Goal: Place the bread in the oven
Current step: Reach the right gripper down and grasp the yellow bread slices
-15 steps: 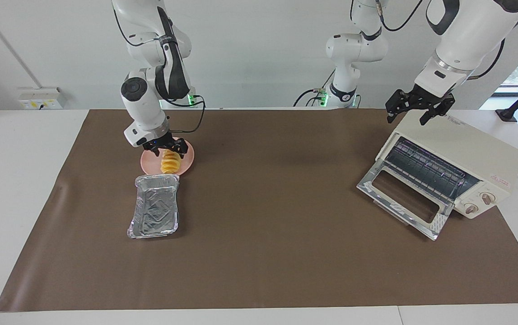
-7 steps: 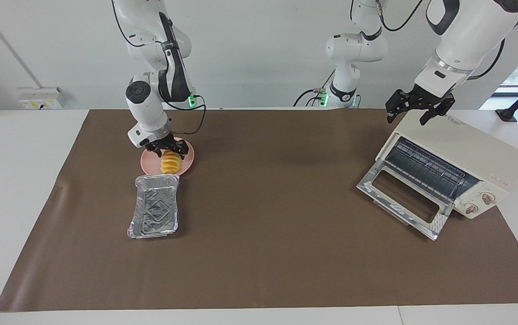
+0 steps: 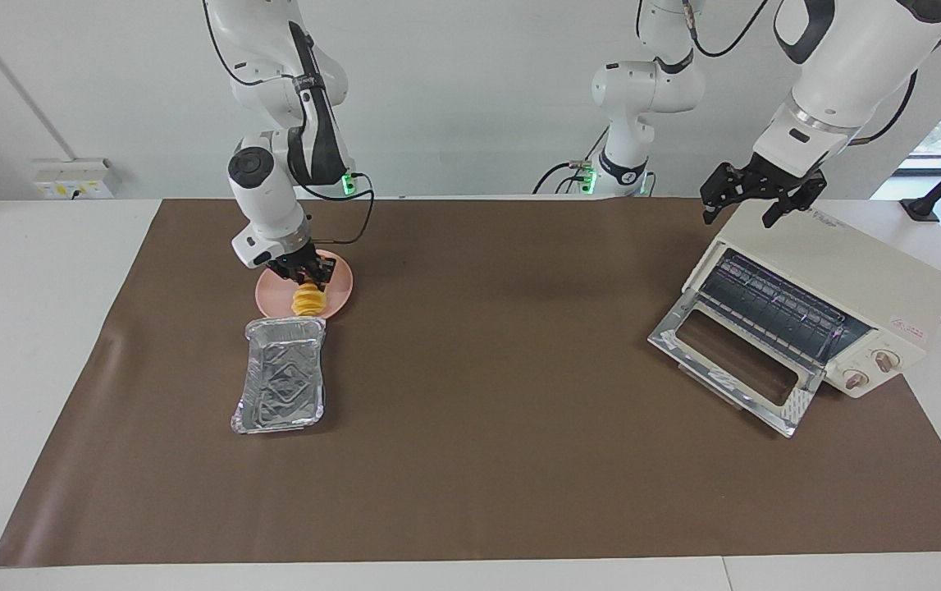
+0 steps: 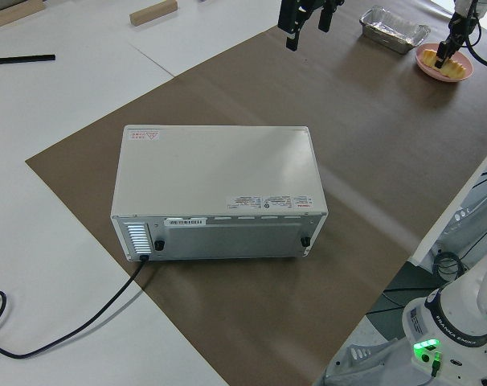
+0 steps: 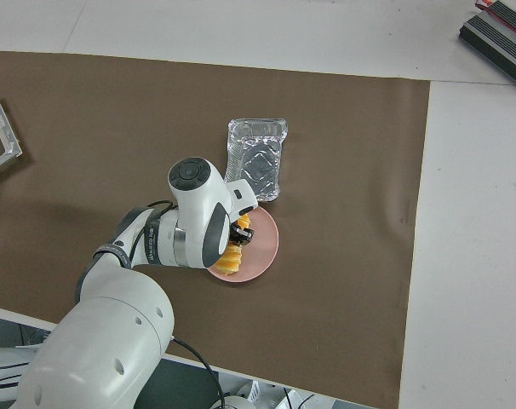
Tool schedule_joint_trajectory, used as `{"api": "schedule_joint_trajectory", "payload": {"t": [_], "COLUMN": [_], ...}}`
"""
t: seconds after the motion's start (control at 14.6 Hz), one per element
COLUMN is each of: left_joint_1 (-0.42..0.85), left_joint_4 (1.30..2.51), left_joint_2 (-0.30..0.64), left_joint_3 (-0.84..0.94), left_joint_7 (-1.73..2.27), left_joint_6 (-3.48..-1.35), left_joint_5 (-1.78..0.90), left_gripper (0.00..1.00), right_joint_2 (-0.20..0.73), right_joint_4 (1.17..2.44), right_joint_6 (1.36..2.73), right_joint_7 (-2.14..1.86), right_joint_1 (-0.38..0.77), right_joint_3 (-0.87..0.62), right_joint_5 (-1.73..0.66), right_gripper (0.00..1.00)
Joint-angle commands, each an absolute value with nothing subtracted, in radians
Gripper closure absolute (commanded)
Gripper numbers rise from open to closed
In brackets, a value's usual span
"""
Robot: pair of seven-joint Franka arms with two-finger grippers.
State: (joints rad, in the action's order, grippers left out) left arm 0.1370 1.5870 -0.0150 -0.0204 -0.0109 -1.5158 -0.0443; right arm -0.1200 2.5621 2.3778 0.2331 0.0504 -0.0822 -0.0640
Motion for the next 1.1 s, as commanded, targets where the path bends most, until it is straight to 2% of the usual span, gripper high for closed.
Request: {"api": "schedule_joint_trajectory", "payload": {"t": [0.0, 0.21, 0.34, 0.48, 0.82, 1.03], "left_joint_1": [0.143, 0.143, 0.143, 0.143, 0.143, 0.143], "left_joint_4": [1.615, 1.615, 1.615, 1.615, 1.615, 1.615], "left_joint_2": [-0.041, -0.041, -0.041, -0.041, -0.041, -0.041], "left_joint_3": [-0.029, -0.029, -0.029, -0.029, -0.029, -0.029], "left_joint_7": [-0.015, -0.015, -0.015, -0.015, -0.015, -0.015], "left_joint_6": [-1.534, -1.532, -1.532, -1.534, -1.534, -1.532], "left_joint_5": [-0.058, -0.058, -0.058, -0.058, -0.058, -0.058], "left_gripper": [0.0, 0.0, 0.0, 0.0, 0.0, 0.0], "right_joint_2": [-0.133, -0.193, -0.225, -0.219, -0.065, 0.067], "right_joint_4": [2.527, 2.435, 2.384, 2.308, 2.084, 1.946], "right_joint_6": [2.314, 2.098, 2.004, 1.958, 1.974, 1.994], "right_joint_7": [0.241, 0.241, 0.233, 0.201, 0.068, 0.031], "right_joint_1": [0.055, 0.055, 0.052, 0.037, -0.038, -0.057], "right_joint_3": [-0.086, -0.087, -0.086, -0.075, -0.071, -0.071], "right_joint_5": [-0.077, -0.078, -0.078, -0.078, -0.075, -0.068], "right_gripper": [0.98, 0.98, 0.98, 0.97, 0.96, 0.95]}}
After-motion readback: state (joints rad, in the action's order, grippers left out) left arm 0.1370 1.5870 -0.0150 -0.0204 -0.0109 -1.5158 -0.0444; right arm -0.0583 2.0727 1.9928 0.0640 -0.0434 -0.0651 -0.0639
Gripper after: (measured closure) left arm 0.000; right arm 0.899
